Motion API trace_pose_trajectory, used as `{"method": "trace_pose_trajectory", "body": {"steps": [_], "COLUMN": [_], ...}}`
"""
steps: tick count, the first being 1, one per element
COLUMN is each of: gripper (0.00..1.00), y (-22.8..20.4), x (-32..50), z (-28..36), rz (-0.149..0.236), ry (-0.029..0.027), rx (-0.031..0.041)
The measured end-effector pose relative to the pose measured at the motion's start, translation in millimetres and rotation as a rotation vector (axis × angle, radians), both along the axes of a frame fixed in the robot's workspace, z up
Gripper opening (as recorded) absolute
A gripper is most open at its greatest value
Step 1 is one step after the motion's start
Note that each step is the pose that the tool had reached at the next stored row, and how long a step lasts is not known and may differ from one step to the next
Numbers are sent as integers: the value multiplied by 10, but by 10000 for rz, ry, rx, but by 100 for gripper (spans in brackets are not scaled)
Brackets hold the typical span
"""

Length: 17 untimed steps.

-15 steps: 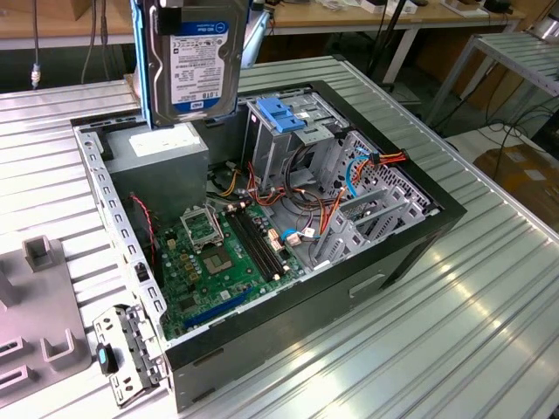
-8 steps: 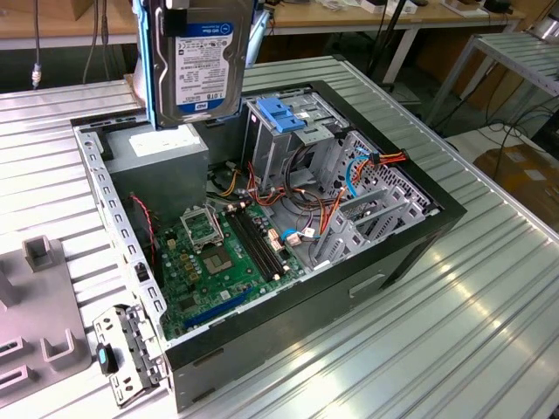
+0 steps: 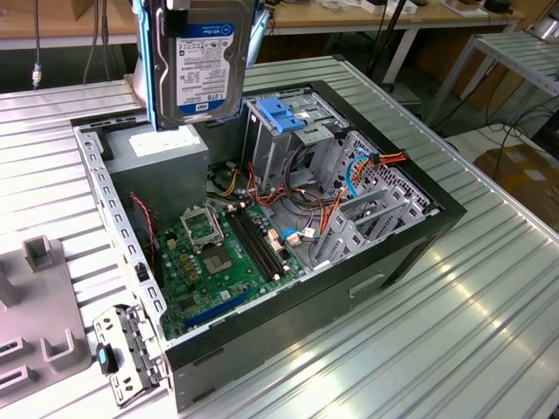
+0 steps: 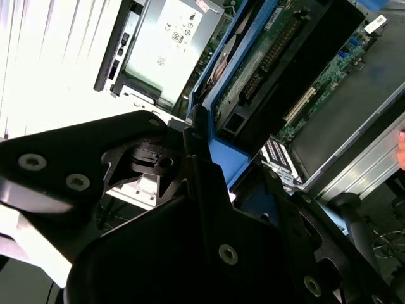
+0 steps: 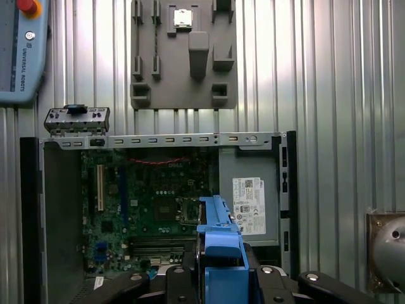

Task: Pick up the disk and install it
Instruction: 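Insert the disk into the insertion slot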

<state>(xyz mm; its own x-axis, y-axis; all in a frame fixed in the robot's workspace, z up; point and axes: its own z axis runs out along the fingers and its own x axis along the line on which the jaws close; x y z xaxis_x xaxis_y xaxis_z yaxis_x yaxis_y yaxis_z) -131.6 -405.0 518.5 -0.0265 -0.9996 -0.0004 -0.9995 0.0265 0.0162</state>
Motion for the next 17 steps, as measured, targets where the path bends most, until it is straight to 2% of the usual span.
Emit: {"method": "trace_pose_trajectory", "body": {"steps": [17], "gripper": [37], "y": [-90], "x": [3], "z": [0], "rz": [0], "ry": [0], "rx": [0]}}
